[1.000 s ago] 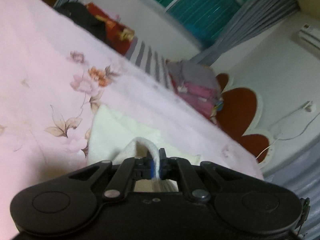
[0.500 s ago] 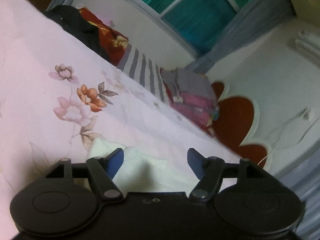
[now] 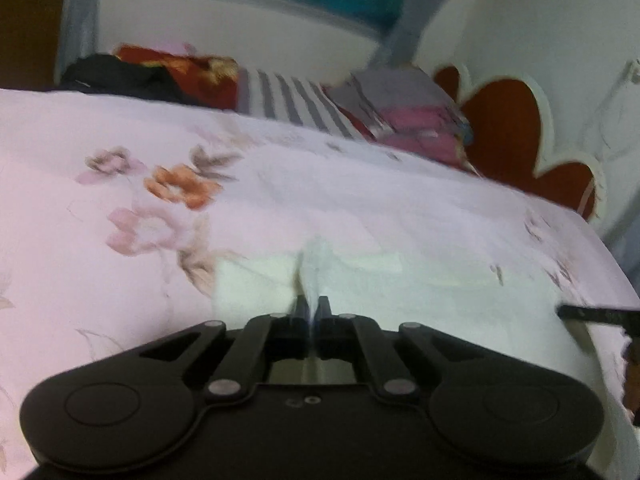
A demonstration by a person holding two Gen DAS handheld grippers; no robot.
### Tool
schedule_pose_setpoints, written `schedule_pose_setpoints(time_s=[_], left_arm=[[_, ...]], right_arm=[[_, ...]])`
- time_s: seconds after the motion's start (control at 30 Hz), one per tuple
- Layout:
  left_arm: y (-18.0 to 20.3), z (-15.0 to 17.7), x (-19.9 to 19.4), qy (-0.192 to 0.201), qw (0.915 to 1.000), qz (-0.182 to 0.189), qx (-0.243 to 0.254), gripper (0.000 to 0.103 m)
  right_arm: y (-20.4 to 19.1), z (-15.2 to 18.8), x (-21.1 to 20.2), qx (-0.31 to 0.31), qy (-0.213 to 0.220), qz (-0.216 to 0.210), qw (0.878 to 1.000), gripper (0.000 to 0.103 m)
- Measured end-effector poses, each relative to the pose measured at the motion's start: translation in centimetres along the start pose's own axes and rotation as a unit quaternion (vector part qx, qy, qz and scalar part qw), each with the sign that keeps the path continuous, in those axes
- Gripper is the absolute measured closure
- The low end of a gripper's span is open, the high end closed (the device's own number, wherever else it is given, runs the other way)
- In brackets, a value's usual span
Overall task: Fold small clothes
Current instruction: 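Lift and fold the held edge over the sweater with both grippers, release, then press the folded sweater flat with both grippers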
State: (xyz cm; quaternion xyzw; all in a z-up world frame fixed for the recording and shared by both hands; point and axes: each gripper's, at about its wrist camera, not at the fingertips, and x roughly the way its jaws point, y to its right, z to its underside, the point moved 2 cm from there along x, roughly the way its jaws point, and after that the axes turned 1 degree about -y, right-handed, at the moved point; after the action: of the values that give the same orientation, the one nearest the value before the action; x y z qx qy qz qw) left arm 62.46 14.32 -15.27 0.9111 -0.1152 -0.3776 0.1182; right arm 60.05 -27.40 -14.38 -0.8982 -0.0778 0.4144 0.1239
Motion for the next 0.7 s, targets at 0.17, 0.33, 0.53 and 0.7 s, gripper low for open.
schedule_pose_setpoints(time_s=[0.17, 0.33, 0.53, 0.7], left_arm=[[-0.4, 0.3, -0.4, 0.006, 0.9994, -0.031, -0.012, 0.076], [6.0, 0.0, -2.2, 0.051, 0.9951, -0.02, 0.082, 0.059], [13.0, 2.0, 1.4, 0.004, 0.9853, -0.013, 0.17, 0.014], [6.7, 2.2, 1.5, 0.0, 0.9819, -0.099, 0.162, 0.002]], right_arm=[[0.1, 0.6, 0.5, -0.015, -0.004, 0.027, 1.0, 0.101], [-3.3, 0.3, -2.4, -0.042, 0.056, 0.012, 0.997, 0.049], [-11.3, 3.1, 1.1, -0.123, 0.0, -0.055, 0.991, 0.049], [-8.3, 2.9, 1.0, -0.132, 0.017, -0.005, 0.991, 0.049]])
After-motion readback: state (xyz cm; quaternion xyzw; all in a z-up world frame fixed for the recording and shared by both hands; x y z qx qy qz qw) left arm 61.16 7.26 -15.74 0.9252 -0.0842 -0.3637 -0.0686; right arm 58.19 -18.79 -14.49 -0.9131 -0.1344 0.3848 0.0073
